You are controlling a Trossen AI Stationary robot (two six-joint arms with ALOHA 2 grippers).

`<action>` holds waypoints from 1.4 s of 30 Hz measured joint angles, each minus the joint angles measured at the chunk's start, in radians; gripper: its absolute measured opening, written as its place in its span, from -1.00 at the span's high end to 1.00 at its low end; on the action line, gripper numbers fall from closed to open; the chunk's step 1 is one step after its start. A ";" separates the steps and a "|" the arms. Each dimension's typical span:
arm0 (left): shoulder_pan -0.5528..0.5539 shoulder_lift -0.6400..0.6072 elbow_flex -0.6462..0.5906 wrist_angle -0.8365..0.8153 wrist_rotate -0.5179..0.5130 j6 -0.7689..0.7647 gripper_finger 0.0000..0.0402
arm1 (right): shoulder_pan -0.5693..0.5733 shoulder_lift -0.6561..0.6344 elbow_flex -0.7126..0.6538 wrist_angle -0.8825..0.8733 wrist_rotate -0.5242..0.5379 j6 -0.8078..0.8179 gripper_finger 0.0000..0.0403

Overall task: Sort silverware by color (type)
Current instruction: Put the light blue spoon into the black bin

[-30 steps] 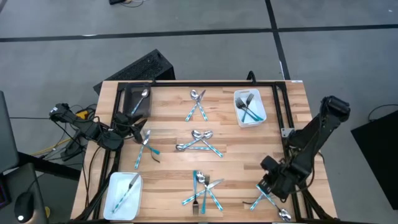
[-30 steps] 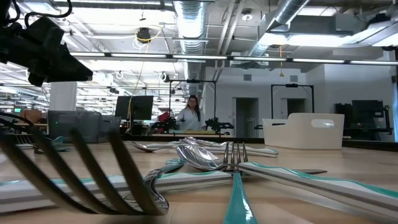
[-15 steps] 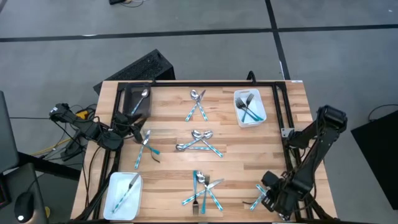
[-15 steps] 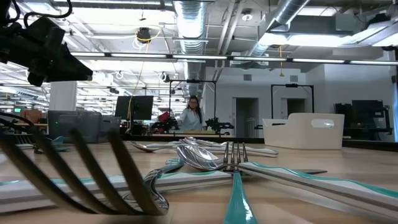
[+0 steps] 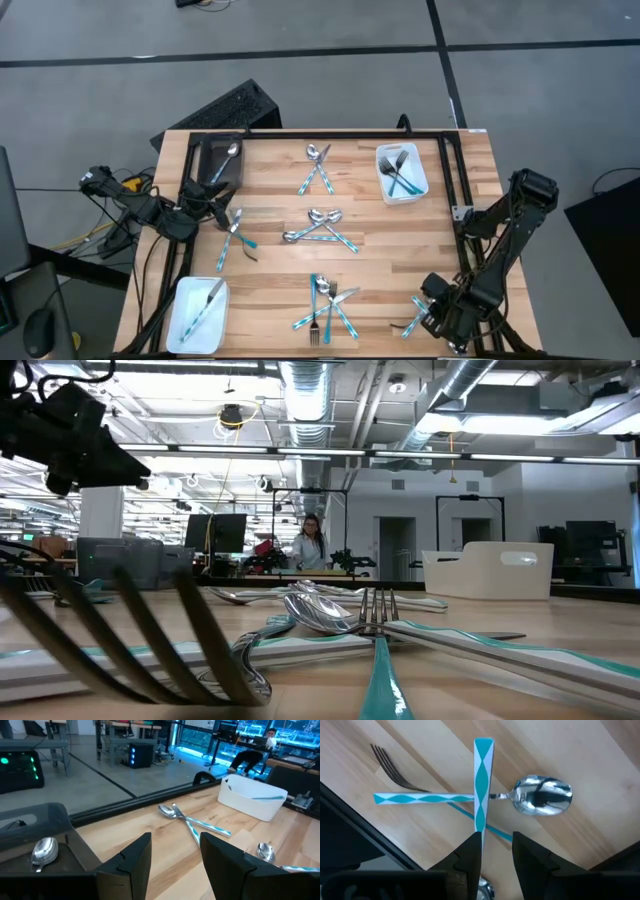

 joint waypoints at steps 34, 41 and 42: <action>0.000 0.000 0.000 0.036 0.091 0.111 0.23 | 0.051 0.194 -0.001 0.189 -0.117 0.068 0.34; 0.000 0.000 0.000 0.036 0.091 0.074 0.23 | 0.032 0.202 -0.001 0.168 -0.122 0.043 0.53; 0.000 0.000 0.000 0.036 0.091 0.065 0.23 | 0.029 0.202 -0.001 0.169 -0.122 0.036 0.62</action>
